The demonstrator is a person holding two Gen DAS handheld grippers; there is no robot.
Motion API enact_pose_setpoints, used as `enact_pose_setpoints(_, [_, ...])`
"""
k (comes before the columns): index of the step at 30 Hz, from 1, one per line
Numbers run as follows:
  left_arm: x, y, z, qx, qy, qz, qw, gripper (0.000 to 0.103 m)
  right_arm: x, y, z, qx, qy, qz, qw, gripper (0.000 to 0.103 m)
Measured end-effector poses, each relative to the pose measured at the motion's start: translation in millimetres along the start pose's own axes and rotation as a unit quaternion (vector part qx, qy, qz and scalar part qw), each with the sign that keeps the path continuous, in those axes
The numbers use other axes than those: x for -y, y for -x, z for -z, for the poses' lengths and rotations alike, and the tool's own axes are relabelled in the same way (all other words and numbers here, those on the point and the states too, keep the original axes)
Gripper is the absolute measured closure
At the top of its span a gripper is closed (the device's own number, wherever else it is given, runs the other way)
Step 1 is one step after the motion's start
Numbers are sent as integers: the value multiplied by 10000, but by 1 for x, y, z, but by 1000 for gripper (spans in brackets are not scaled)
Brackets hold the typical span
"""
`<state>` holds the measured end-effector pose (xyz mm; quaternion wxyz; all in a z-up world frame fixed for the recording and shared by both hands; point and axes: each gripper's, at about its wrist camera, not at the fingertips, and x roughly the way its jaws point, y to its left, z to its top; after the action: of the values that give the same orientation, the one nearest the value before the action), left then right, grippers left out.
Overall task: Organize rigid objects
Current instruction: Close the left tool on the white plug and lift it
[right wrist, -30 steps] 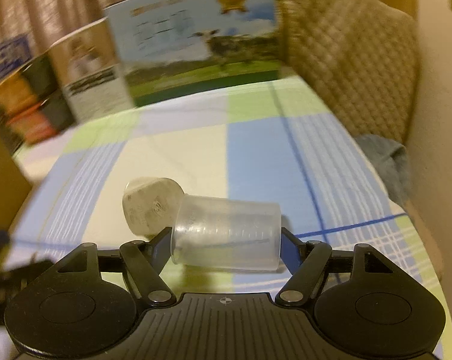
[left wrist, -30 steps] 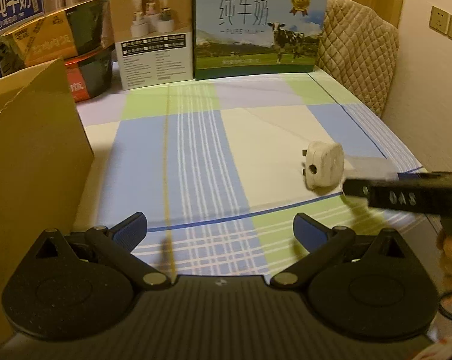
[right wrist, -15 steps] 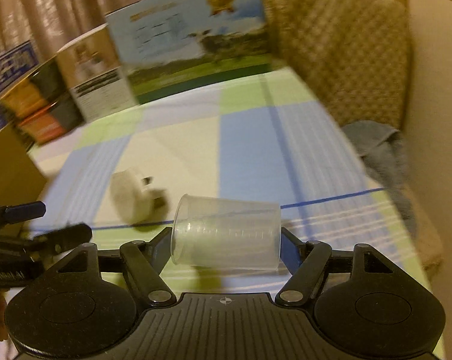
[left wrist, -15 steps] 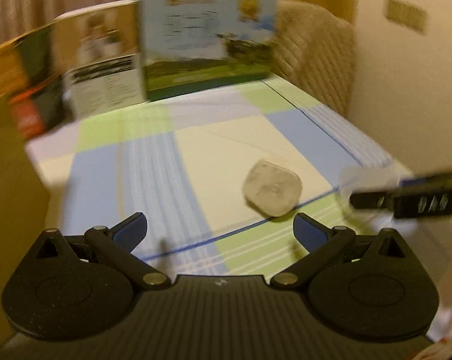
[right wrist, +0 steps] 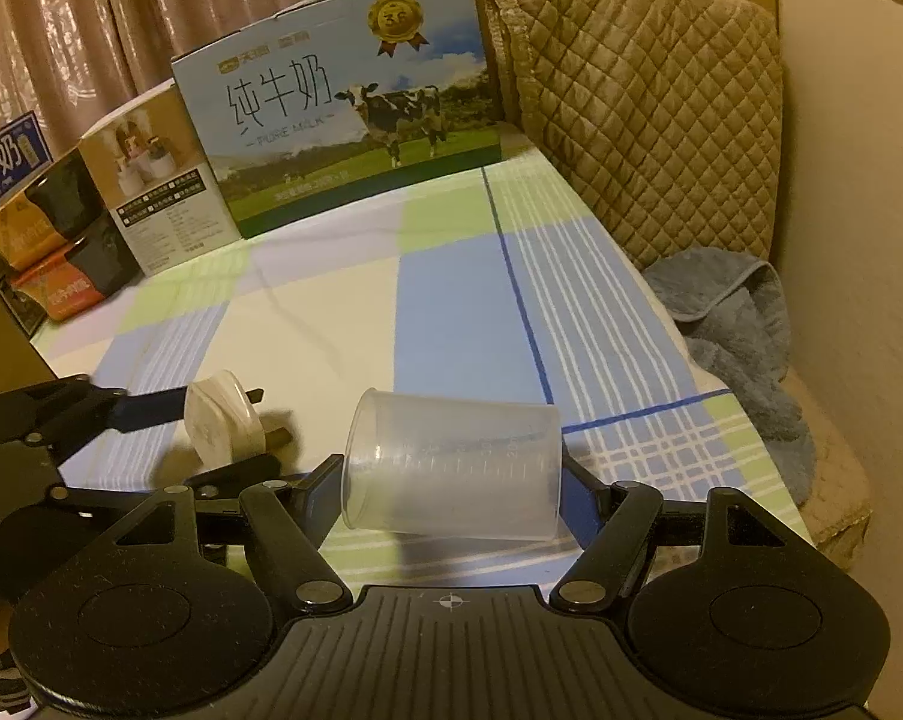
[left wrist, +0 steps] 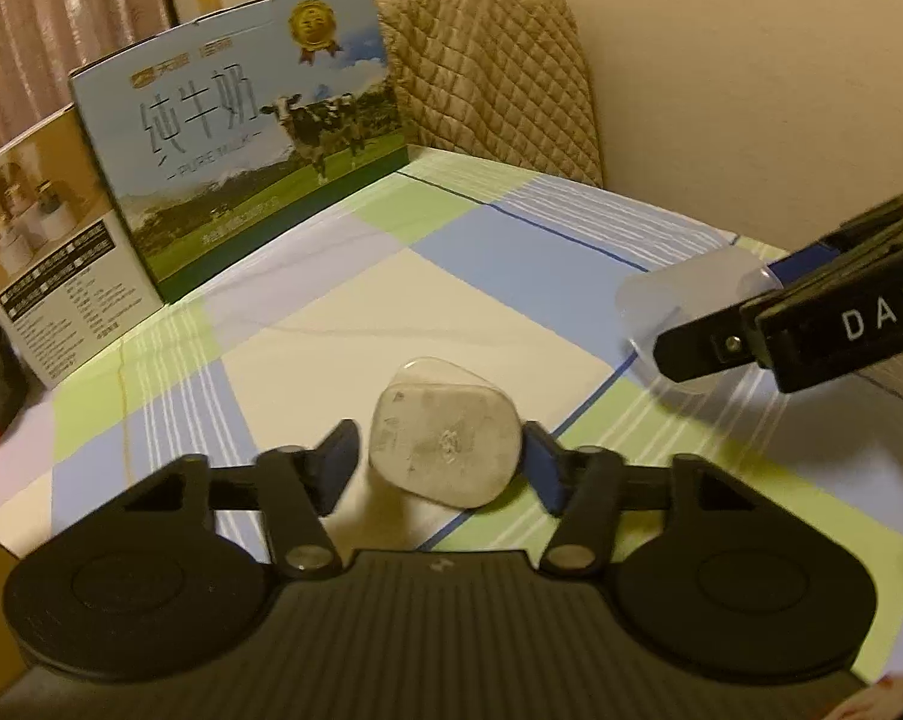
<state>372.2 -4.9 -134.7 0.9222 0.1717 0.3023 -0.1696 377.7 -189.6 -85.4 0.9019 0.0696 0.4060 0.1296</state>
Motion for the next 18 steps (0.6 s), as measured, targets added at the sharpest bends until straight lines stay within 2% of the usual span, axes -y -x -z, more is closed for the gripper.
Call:
enact_pose_setpoints(2, [2, 1, 0, -33, 23, -40, 10000, 57, -1, -1, 0, -2, 7, -2, 10000, 34])
enact_pose_setpoints(10, [-2, 26, 10, -402, 807, -254, 9956, 58, -7, 2, 1, 21, 34, -75, 10000, 34])
enact_pose_setpoints(18, [-13, 77, 23, -711, 1853, -348, 9795, 58, -21, 37, 16, 99, 61, -204, 9997, 34])
